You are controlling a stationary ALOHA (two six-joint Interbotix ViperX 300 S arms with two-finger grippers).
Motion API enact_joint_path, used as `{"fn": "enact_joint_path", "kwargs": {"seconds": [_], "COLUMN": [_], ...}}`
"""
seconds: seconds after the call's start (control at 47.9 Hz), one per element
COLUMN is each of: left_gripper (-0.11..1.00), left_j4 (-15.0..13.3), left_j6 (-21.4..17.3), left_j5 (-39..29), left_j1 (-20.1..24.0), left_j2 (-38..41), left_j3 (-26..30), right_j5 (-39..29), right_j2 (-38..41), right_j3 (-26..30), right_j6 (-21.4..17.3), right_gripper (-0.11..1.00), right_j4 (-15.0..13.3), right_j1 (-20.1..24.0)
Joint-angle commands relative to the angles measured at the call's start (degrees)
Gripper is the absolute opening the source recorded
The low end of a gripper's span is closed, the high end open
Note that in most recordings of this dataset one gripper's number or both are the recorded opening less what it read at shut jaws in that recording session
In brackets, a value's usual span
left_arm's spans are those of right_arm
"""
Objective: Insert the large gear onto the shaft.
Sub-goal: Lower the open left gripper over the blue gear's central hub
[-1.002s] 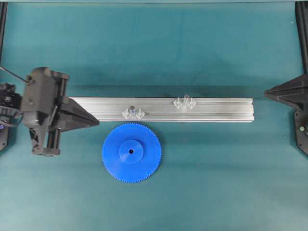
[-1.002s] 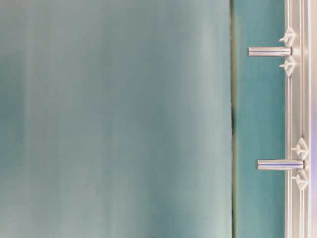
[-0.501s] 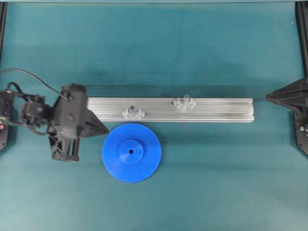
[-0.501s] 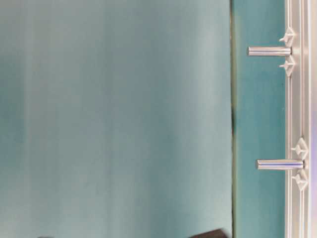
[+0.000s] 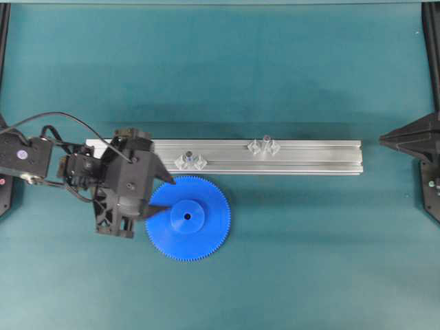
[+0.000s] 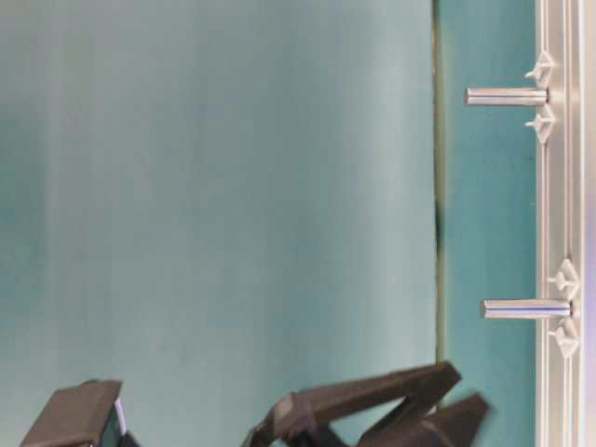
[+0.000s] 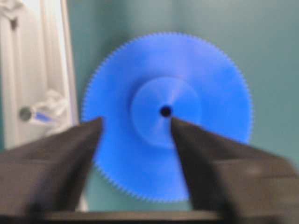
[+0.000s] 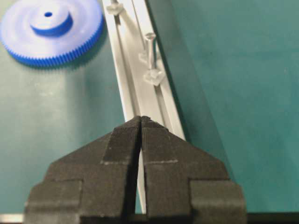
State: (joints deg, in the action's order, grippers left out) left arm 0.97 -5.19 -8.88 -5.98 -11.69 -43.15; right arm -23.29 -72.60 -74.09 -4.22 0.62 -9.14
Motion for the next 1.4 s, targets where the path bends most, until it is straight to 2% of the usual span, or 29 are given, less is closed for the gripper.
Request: {"fn": "enact_joint_path", "kwargs": {"seconds": [0.0,0.042,0.084,0.334,0.626,0.856,1.086,1.378], "left_gripper": [0.76,0.85,0.89,0.92,0.93,0.93,0.93,0.93], "left_j4": [0.18,0.09,0.18,0.18,0.18,0.18,0.18,0.18], "left_j6": [0.79,1.05,1.05,1.93,5.10,5.01,3.69,3.96], "left_j5": [0.44,0.09,-0.35,-5.80,-7.82,-10.02,-18.28,-20.74], "left_j1": [-0.79,-0.79,-0.79,-1.67,-1.93,-1.93,-1.93,-1.93], "left_j2": [0.88,1.85,2.90,9.84,12.92,15.29,18.11,20.13], "left_j3": [2.55,3.34,4.13,9.58,10.55,12.74,16.61,19.42], "right_j5": [0.44,0.44,0.44,0.53,1.93,2.20,2.20,2.46], "right_j2": [0.53,0.53,0.53,0.44,0.44,0.44,0.53,0.44], "right_j3": [0.62,0.62,0.62,0.62,0.18,0.18,0.18,0.09], "right_j6": [-0.53,-0.53,-0.44,-0.53,-0.62,-0.62,-0.53,-0.53], "right_gripper": [0.06,0.06,0.06,0.06,0.09,0.10,0.10,0.10], "right_j4": [-0.09,0.00,-0.09,-0.09,-0.09,-0.09,-0.09,-0.09], "right_j1": [-0.09,0.00,0.00,0.00,-0.09,-0.09,-0.09,0.00]}}
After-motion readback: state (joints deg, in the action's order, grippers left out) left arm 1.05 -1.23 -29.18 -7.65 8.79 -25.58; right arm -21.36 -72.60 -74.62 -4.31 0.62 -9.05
